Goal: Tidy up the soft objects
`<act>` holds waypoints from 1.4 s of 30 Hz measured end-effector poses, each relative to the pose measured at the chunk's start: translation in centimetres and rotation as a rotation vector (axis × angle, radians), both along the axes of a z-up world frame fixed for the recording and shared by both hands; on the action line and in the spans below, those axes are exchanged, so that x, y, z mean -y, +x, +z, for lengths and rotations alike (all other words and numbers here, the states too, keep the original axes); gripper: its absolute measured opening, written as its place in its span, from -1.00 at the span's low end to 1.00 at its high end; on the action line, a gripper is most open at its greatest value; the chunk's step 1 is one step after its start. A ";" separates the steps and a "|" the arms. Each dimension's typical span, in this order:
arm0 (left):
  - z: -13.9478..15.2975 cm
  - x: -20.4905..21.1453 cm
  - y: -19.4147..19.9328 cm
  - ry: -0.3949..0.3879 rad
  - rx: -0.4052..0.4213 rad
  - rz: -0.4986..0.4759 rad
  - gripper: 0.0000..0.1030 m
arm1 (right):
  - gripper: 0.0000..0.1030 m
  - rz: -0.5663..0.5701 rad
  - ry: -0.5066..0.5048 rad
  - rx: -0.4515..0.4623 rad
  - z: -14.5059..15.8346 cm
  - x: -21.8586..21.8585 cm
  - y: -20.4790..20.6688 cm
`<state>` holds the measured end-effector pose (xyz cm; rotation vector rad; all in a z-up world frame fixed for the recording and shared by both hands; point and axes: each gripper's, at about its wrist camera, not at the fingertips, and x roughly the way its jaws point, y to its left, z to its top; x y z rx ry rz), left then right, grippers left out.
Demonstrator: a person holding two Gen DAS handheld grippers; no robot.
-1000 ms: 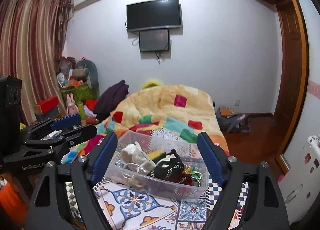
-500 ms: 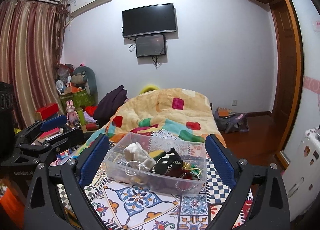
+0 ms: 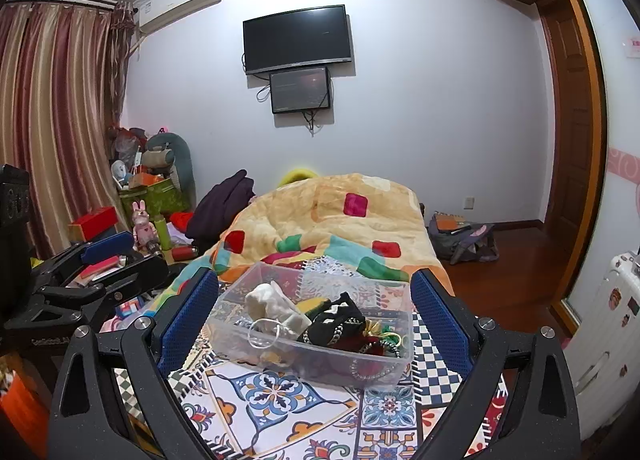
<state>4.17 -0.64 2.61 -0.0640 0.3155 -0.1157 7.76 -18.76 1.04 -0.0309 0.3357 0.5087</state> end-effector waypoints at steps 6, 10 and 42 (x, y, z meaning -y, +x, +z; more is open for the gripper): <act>0.0 0.1 0.0 0.003 0.000 0.000 0.92 | 0.87 0.005 -0.003 0.006 0.1 0.0 -0.3; 0.0 0.1 0.0 0.003 0.000 0.000 0.92 | 0.87 0.007 -0.003 0.006 0.1 0.0 -0.3; 0.2 0.2 -0.3 0.002 0.004 -0.008 0.97 | 0.88 0.012 -0.005 0.005 0.4 -0.2 -0.6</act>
